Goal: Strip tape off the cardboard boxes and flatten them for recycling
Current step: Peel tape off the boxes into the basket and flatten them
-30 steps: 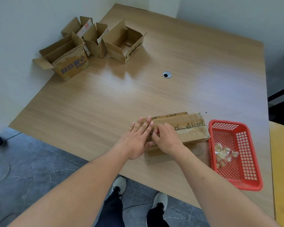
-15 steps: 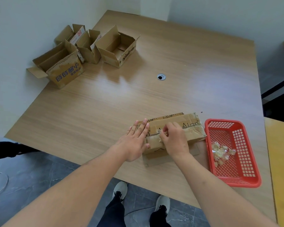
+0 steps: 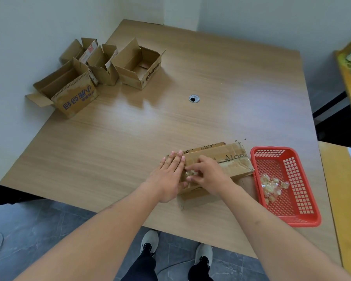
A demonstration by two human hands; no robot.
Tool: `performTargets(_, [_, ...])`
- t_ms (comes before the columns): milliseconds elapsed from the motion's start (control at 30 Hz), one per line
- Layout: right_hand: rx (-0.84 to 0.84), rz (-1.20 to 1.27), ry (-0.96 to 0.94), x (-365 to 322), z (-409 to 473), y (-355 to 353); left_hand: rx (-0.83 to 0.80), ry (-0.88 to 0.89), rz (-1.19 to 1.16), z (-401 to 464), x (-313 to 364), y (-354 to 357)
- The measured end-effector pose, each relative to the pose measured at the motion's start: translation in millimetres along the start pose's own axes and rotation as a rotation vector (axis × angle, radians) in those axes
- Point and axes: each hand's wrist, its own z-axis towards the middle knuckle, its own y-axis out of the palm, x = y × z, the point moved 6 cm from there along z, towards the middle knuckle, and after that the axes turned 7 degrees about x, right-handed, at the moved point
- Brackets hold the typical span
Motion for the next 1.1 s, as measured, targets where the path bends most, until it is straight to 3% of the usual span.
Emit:
performTargets(167, [0.149, -0.213, -0.011, -17, -3, 7, 0.001, 0.002, -0.040, 0, -3, 2])
performTargets(233, [0.213, -0.181, 0.119, -17, -1, 7, -0.001, 0.008, -0.042, 1, -7, 3])
performTargets(367, [0.344, 0.296, 0.607, 20, -2, -6, 0.003, 0.035, -0.041, 1, -14, 6])
performTargets(500, [0.485, 0.809, 0.835, 31, -14, -7, 0.001, 0.036, -0.051, 1, -13, 7])
performTargets(567, [0.547, 0.798, 0.786, 28, -17, -10, -0.002, 0.035, -0.048, 1, -12, 5])
performTargets(633, [0.547, 0.510, 0.566, 24, -17, -19, -0.009, 0.034, -0.033, 2, -12, 3])
performTargets(733, [0.376, 0.127, 0.171, 9, -16, -17, -0.014, 0.037, 0.023, 3, -9, -1])
performTargets(800, [0.239, 0.027, 0.059, 1, -17, -11, -0.017, 0.036, 0.027, 4, -6, -5])
performTargets(867, [0.187, -0.005, 0.079, 0, -17, -8, -0.027, 0.029, 0.015, 4, -3, -7])
performTargets(1100, [0.354, 0.280, 0.572, 9, -15, -16, -0.051, -0.002, 0.000, 7, 3, -14])
